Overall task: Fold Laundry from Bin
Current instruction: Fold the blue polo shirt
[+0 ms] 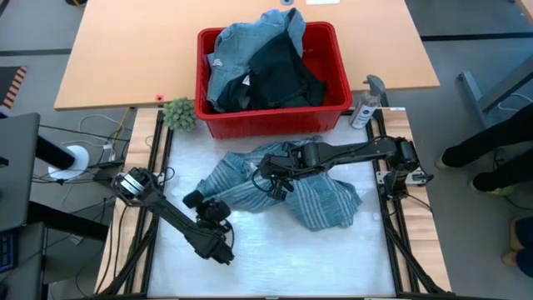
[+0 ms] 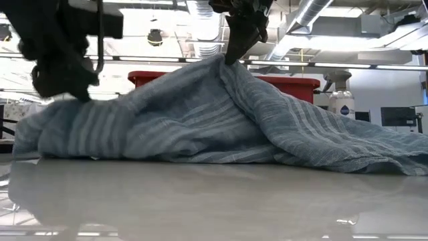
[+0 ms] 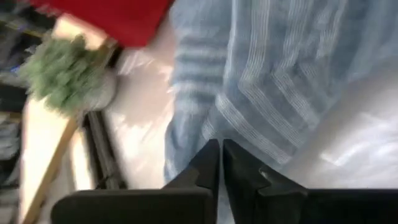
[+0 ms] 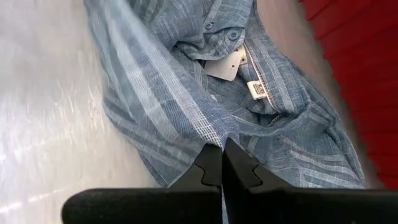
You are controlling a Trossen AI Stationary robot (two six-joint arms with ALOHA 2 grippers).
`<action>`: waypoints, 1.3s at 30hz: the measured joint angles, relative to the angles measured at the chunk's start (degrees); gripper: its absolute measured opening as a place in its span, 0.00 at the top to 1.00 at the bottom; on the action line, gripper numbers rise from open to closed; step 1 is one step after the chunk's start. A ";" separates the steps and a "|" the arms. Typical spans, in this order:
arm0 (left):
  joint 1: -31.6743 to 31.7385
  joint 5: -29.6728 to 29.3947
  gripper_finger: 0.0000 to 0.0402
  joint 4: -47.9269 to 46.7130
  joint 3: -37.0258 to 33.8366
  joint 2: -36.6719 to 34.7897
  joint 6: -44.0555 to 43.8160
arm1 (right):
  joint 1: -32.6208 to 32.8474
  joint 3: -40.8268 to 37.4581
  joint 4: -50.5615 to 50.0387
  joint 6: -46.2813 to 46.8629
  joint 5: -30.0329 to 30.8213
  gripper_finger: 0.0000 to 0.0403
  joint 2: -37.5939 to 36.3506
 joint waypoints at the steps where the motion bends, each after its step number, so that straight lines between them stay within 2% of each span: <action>1: 0.07 -0.16 0.99 -0.94 0.46 -0.99 0.12 | 0.00 0.00 -0.06 -0.23 0.00 0.95 0.00; 6: 0.17 -4.77 1.00 -0.16 0.79 -10.17 -2.34 | -0.02 0.00 -0.28 -0.65 0.02 0.95 0.00; 9: -0.80 -8.78 1.00 6.44 0.33 -15.26 -4.95 | -0.04 0.00 -0.01 -0.70 0.02 0.95 0.00; 11: -2.03 -11.93 1.00 11.33 0.25 -16.61 -2.71 | -0.04 0.00 0.04 -0.79 0.02 0.95 0.00; 13: -3.28 -13.08 1.00 15.53 0.27 -17.01 3.12 | -0.05 0.00 0.04 -0.81 0.03 0.95 0.00; 16: -4.92 -10.82 1.00 18.76 0.25 -14.57 11.21 | -0.11 0.00 0.11 -1.12 0.02 0.95 0.00; 20: -6.67 -10.99 0.97 19.72 0.25 -9.45 18.96 | -0.11 0.00 0.10 -1.27 0.02 0.95 0.00; 24: -5.63 -6.49 0.87 16.36 0.20 -6.37 17.10 | -0.11 0.00 0.06 -1.31 0.00 0.95 0.00; 28: -3.93 -2.53 0.75 9.73 0.20 -5.97 12.97 | -0.11 0.00 0.07 -2.33 -0.02 0.95 0.00; 30: -2.84 -0.48 0.70 9.45 0.20 -5.97 11.00 | -0.19 0.00 0.15 -2.34 -0.04 0.95 0.00; 35: -3.59 -1.16 0.68 18.47 1.12 -5.96 12.32 | -0.85 0.00 -0.11 -2.32 -0.21 0.95 0.00; 39: -5.91 -0.99 0.67 18.33 5.18 -5.97 15.87 | -0.91 0.00 -0.20 -2.57 -0.22 0.95 0.00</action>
